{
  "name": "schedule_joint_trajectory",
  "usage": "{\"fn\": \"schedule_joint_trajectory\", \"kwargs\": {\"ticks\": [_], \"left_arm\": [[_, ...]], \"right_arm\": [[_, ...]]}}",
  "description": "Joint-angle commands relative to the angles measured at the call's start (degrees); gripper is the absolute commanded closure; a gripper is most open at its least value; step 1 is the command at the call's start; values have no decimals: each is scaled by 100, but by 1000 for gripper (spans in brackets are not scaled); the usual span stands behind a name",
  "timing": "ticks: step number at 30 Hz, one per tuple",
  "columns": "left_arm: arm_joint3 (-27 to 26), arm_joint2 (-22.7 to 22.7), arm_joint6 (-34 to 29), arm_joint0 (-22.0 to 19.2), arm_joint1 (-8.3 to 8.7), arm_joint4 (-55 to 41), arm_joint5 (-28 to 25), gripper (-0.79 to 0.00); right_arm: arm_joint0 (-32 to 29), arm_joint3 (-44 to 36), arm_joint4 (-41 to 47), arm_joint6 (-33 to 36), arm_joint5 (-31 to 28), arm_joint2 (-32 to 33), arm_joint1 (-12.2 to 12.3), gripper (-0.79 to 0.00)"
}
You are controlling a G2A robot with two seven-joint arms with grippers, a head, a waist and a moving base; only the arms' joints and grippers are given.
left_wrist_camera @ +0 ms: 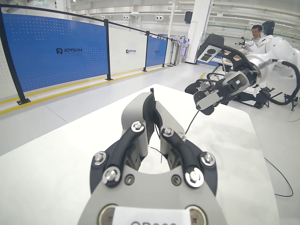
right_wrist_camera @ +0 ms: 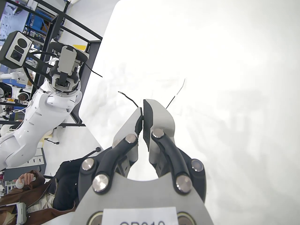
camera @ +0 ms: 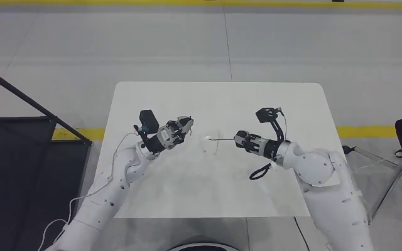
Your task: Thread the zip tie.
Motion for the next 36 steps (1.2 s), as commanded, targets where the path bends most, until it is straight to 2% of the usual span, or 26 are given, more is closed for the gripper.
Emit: {"fn": "schedule_joint_trajectory", "kwargs": {"ticks": [1, 9, 18, 26, 36], "left_arm": [[0, 0, 0, 0, 0, 0, 0, 0], [113, 102, -209, 5, -56, -216, 124, 0], [632, 415, 396, -235, -153, 195, -99, 0], [861, 699, 802, -375, -248, 518, -89, 0], [933, 727, 895, -400, -269, 541, -64, 0]], "right_arm": [[0, 0, 0, 0, 0, 0, 0, 0], [-45, -22, 305, -153, -4, 20, -4, 0], [-177, -57, 1160, 25, -327, 265, 46, 0], [-109, -88, 1415, 48, -78, 171, 56, 0], [-81, -115, 1417, 104, -6, 135, 70, 0]]}}
